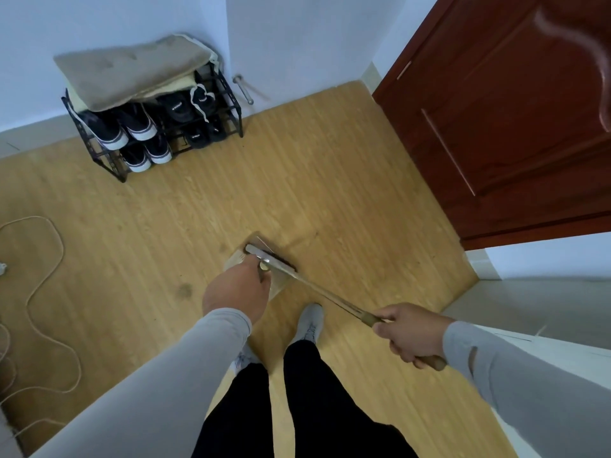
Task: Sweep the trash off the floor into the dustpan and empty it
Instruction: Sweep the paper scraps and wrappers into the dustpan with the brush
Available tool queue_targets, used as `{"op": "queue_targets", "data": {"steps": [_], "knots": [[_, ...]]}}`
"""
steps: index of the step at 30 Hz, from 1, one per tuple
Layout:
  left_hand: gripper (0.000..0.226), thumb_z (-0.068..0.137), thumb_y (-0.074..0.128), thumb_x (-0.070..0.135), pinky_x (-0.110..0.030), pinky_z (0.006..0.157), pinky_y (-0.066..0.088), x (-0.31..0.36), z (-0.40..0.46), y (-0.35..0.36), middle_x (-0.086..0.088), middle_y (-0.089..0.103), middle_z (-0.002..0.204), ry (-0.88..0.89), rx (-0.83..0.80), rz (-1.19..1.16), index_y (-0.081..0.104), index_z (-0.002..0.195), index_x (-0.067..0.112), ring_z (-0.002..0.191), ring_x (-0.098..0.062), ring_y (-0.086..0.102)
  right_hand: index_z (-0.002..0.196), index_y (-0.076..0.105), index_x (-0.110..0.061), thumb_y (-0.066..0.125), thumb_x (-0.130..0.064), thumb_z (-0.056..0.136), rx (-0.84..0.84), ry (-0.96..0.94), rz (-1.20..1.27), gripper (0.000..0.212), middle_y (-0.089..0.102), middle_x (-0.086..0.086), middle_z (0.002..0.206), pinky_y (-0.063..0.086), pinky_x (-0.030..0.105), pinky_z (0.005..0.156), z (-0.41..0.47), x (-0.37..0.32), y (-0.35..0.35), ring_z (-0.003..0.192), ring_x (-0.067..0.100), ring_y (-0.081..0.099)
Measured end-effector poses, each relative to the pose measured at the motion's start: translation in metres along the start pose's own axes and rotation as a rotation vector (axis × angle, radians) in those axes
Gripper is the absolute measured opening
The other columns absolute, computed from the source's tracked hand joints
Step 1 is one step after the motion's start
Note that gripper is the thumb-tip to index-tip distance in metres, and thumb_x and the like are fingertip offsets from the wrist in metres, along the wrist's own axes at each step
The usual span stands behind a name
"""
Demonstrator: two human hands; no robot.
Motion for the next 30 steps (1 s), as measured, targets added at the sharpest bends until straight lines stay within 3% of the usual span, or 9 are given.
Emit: {"op": "queue_targets", "data": {"steps": [6,8,11,13,15,19,21,25,30], "knots": [[0.024,0.101,0.042,0.045,-0.03,0.051,0.043,-0.016,-0.013,0.0,0.004,0.059,0.068,-0.031,-0.005,-0.028,0.047,0.094,0.023,0.059,-0.018,0.057,0.137,0.055,-0.03,0.049,-0.026,0.104,0.128,-0.064,0.089,0.033,0.055,0.008,0.066,0.038,0.025,0.041,-0.026,0.006,-0.053,0.044,0.014,0.044],[0.024,0.1,0.044,0.046,-0.029,0.05,0.041,-0.018,-0.02,0.0,0.005,0.058,0.067,-0.057,-0.003,-0.034,0.046,0.091,0.024,0.058,-0.019,0.057,0.136,0.057,-0.02,0.046,-0.023,0.105,0.171,-0.081,-0.012,0.033,0.055,0.013,0.071,0.039,0.024,0.041,-0.004,-0.011,-0.055,0.048,0.019,0.047],[0.026,0.1,0.043,0.047,-0.03,0.053,0.047,-0.017,-0.027,0.007,0.006,0.054,0.07,-0.08,-0.016,-0.013,0.048,0.093,0.023,0.062,-0.022,0.058,0.117,0.062,-0.009,0.045,-0.017,0.101,0.254,-0.059,-0.246,0.024,0.059,0.011,0.078,0.041,0.023,0.044,0.042,-0.037,-0.047,0.065,0.025,0.058],[0.028,0.1,0.042,0.05,-0.032,0.056,0.05,-0.016,-0.026,0.012,0.007,0.052,0.072,-0.099,-0.01,0.0,0.048,0.093,0.023,0.064,-0.024,0.059,0.094,0.06,-0.008,0.05,-0.008,0.096,0.211,-0.035,-0.441,0.011,0.057,0.009,0.075,0.04,0.027,0.046,0.055,-0.044,-0.03,0.067,0.024,0.058],[0.028,0.099,0.042,0.051,-0.031,0.055,0.048,-0.015,-0.024,0.016,0.007,0.053,0.072,-0.115,-0.011,0.013,0.047,0.092,0.024,0.064,-0.024,0.059,0.097,0.058,-0.01,0.05,-0.006,0.097,0.105,-0.038,-0.535,0.009,0.054,0.007,0.074,0.041,0.029,0.05,0.052,-0.036,-0.012,0.061,0.021,0.054],[0.029,0.099,0.042,0.052,-0.031,0.055,0.049,-0.008,-0.022,0.014,0.003,0.06,0.076,-0.121,0.001,0.027,0.047,0.095,0.023,0.067,-0.025,0.061,0.119,0.059,-0.008,0.043,-0.018,0.102,-0.07,-0.063,-0.418,0.025,0.048,0.004,0.068,0.038,0.026,0.043,0.017,-0.008,-0.01,0.052,0.017,0.046],[0.028,0.099,0.043,0.053,-0.031,0.056,0.045,-0.006,-0.02,0.01,0.002,0.065,0.084,-0.126,0.009,0.042,0.047,0.096,0.025,0.071,-0.026,0.061,0.126,0.059,-0.018,0.043,-0.021,0.104,-0.101,-0.049,-0.254,0.027,0.049,0.005,0.069,0.037,0.022,0.038,0.004,0.0,-0.032,0.047,0.013,0.043],[0.029,0.099,0.044,0.055,-0.029,0.054,0.042,-0.014,-0.034,0.008,0.007,0.059,0.079,-0.156,0.016,0.028,0.052,0.104,0.028,0.068,-0.022,0.056,0.12,0.061,-0.03,0.047,-0.027,0.104,-0.052,-0.042,-0.101,0.021,0.054,0.003,0.065,0.036,0.022,0.04,-0.015,0.01,-0.089,0.043,0.009,0.041],[0.028,0.097,0.047,0.055,-0.032,0.061,0.054,-0.028,-0.083,0.024,0.008,0.063,0.078,-0.262,0.059,-0.08,0.055,0.102,0.029,0.07,-0.019,0.061,0.111,0.064,-0.023,0.046,-0.021,0.107,0.054,-0.193,-0.251,0.018,0.049,0.004,0.059,0.034,0.023,0.04,-0.037,-0.008,-0.124,0.042,0.011,0.039]]}}
Point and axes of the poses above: each hand's wrist, its own z-axis towards the middle knuckle, its own y-axis out of the palm, x = y × z, the point moved 3 cm from there along z, towards the middle knuckle
